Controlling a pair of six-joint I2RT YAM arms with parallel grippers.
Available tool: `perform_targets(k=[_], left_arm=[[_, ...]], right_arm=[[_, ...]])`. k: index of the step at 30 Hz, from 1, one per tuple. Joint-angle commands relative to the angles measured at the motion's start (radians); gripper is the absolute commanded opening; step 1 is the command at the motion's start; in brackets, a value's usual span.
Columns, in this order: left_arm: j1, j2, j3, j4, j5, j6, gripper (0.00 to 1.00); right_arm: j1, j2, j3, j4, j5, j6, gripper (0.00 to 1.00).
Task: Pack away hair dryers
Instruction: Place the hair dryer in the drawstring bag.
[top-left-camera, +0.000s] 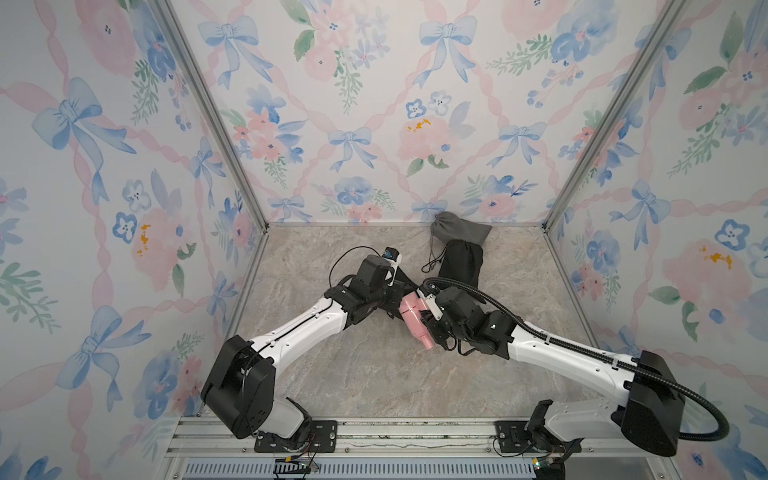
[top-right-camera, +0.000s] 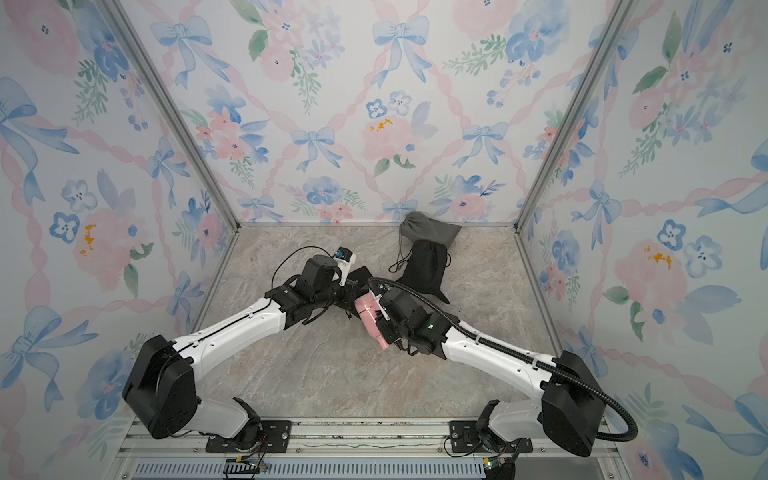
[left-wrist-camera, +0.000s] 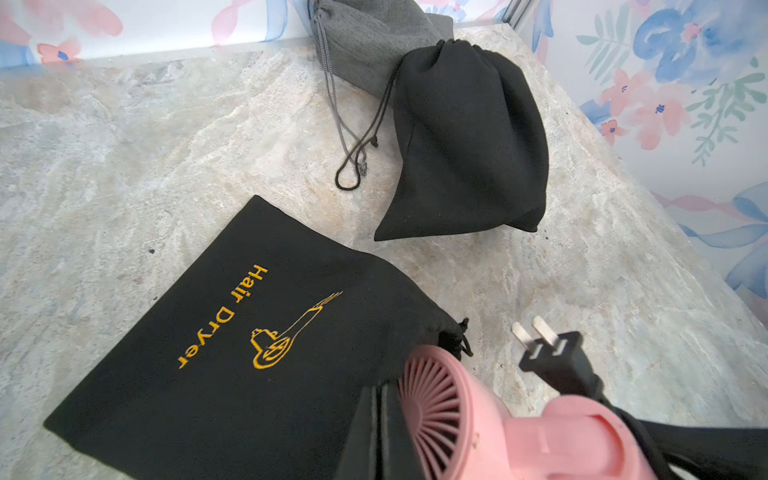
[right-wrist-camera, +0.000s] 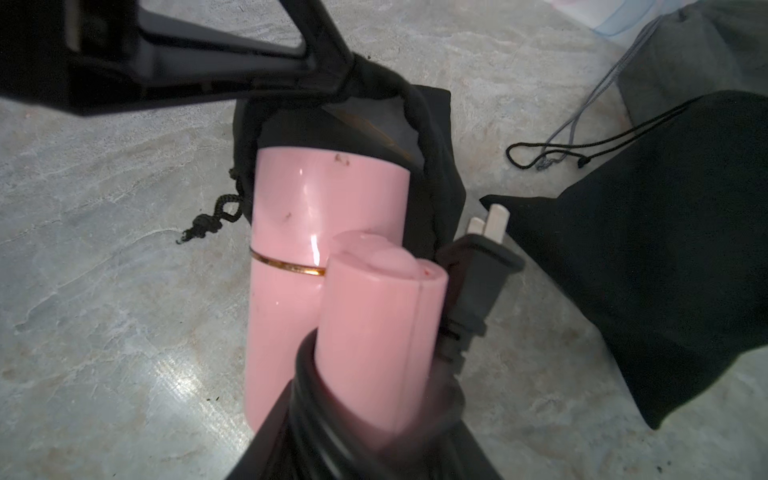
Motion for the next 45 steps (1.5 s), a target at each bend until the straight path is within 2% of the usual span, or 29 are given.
perform_targets(k=[1,9,22,31,45], left_arm=[[-0.009,0.018,0.034,0.008,0.027,-0.005,0.0],[-0.031,0.042,0.056,0.01,0.038,-0.013,0.0],[-0.058,0.055,0.097,0.02,0.075,-0.023,0.0],[-0.06,0.019,0.09,0.023,0.06,-0.016,0.0],[-0.06,-0.026,0.065,0.064,0.07,-0.02,0.0]], right_arm=[[0.016,0.041,0.051,0.006,0.064,-0.046,0.3],[0.033,0.094,0.068,0.01,0.121,-0.092,0.3],[0.026,0.119,0.064,0.104,0.11,-0.113,0.3],[-0.048,0.036,0.008,0.184,-0.03,-0.026,0.3],[-0.124,0.0,-0.023,0.256,-0.239,0.125,0.31]])
